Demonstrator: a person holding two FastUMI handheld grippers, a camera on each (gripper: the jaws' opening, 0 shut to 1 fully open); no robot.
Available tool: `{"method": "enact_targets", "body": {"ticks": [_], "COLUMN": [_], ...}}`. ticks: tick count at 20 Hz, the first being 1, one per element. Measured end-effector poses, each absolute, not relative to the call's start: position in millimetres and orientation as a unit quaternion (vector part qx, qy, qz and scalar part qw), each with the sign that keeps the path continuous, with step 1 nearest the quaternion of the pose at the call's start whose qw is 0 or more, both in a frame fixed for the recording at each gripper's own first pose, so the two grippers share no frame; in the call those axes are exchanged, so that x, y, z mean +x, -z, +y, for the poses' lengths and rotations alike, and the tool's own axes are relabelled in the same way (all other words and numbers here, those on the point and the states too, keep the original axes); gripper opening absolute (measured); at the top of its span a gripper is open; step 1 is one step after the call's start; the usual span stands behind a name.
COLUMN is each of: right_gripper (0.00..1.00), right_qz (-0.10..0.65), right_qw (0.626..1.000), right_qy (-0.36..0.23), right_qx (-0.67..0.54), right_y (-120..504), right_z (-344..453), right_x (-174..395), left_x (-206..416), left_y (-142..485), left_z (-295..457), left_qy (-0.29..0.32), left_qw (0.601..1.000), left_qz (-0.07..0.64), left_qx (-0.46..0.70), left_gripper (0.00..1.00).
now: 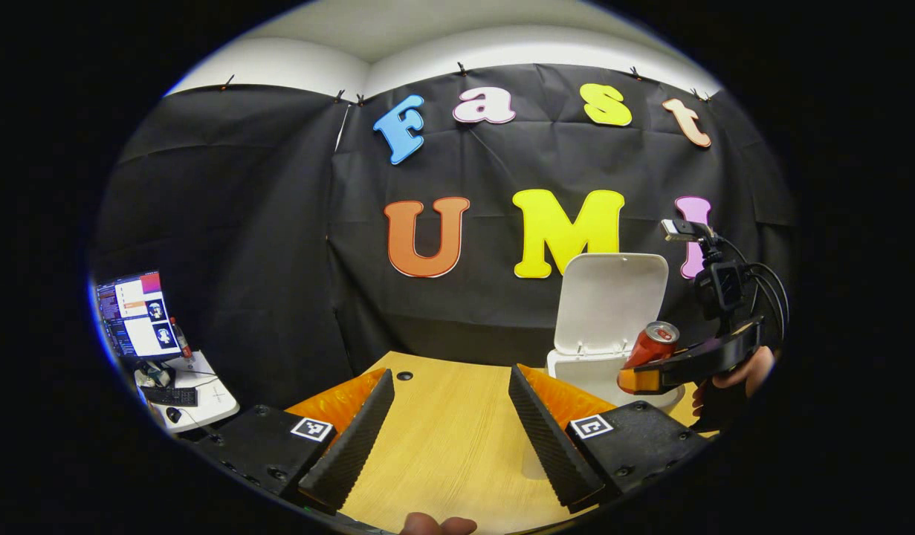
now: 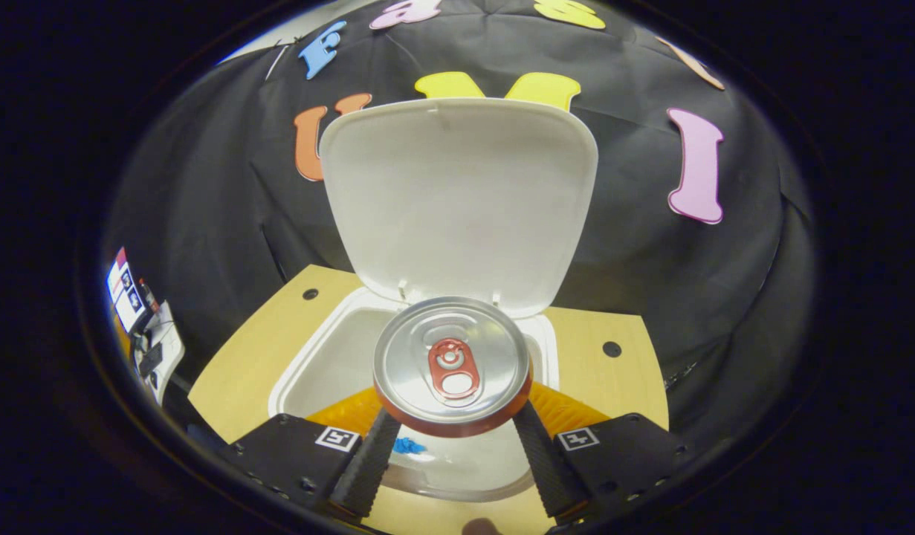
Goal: Press the lid of the desktop garbage bin to open it, pick up the crumpled paper on the desktop and throw it into the bin, then pick up the pop can on the desktop and drop it into the bin, and finally close the garbage bin lid.
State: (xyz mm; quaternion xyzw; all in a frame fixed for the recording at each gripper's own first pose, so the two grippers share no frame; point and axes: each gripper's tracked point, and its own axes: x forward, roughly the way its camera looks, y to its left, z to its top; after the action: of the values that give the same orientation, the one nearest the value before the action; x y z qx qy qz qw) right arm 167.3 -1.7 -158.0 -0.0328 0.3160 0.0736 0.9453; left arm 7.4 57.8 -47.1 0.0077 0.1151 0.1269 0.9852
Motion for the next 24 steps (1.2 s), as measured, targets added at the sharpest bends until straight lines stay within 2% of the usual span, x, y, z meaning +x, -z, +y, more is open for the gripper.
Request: {"method": "enact_targets", "body": {"ticks": [13, 24], "right_gripper": [0.82, 0.83], "right_qz": [0.326, 0.231], "right_qw": [0.943, 0.973], "right_qy": [-0.068, -0.011], "right_qx": [-0.023, -0.011], "right_y": [167, 90], "right_z": [-5, -59], "right_x": [173, 168], "left_x": [2, 20], "left_y": [64, 74], "left_z": [52, 27], "left_qy": [-0.13, -0.094], "left_qw": [0.981, 0.984], "left_qz": [0.146, 0.148], "left_qx": [0.003, -0.013], "left_gripper": [1.0, 1.0]}}
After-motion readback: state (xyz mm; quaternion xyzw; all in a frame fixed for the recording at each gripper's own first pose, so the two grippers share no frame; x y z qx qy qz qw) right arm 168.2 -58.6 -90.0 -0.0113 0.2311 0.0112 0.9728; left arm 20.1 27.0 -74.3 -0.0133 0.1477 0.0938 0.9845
